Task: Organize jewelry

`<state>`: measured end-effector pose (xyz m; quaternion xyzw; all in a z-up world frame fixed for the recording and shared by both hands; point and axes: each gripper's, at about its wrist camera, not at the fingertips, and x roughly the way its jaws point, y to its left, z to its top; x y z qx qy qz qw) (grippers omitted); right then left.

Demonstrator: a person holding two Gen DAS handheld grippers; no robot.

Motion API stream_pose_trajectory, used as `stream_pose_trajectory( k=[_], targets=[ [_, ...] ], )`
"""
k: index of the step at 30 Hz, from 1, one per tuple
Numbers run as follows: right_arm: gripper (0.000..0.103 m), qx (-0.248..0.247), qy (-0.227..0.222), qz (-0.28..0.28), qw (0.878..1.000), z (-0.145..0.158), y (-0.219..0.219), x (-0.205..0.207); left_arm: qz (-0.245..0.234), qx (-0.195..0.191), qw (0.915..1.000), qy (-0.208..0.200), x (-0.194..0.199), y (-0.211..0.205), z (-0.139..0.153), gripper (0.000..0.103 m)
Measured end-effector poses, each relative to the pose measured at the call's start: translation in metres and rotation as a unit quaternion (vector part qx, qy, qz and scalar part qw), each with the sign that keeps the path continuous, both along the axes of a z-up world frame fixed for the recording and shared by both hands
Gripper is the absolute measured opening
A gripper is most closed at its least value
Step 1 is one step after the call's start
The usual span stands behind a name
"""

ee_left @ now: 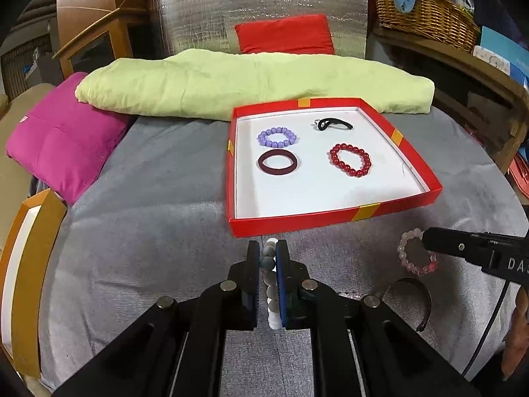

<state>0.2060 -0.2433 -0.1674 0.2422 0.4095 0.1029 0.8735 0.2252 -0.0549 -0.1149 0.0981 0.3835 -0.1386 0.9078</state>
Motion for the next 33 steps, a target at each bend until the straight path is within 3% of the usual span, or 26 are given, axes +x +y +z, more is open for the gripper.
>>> stream_pose_trajectory(
  k=[15, 24, 33],
  targets=[
    [0.008, -0.017, 0.022, -0.018, 0.999, -0.008, -0.018, -0.002, -0.020, -0.013, 0.9997, -0.004, -0.004, -0.012, 0.001, 0.010],
    [0.008, -0.008, -0.057, -0.016, 0.998, 0.023, -0.012, -0.020, -0.025, -0.052, 0.9979, -0.031, -0.013, 0.003, 0.022, 0.010],
    [0.008, -0.007, -0.079, -0.012, 0.997, 0.030, -0.001, -0.021, -0.031, -0.053, 0.9974, -0.037, -0.014, -0.001, 0.024, 0.010]
  ],
)
